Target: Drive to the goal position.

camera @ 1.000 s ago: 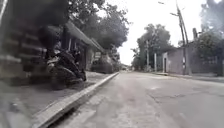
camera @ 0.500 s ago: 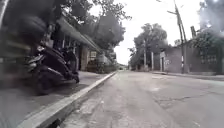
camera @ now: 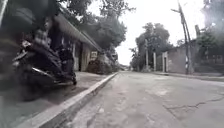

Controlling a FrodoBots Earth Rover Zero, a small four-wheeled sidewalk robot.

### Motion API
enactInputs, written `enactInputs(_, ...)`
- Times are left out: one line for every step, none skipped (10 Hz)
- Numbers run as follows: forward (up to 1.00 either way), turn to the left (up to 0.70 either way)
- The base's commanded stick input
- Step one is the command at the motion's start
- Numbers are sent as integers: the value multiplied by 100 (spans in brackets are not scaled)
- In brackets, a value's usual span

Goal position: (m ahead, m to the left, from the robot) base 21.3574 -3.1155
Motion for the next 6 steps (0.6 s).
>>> enactInputs(70,0)
enactInputs(70,0)
enactInputs(70,0)
enactInputs(70,0)
enactInputs(70,-28)
enactInputs(70,-34)
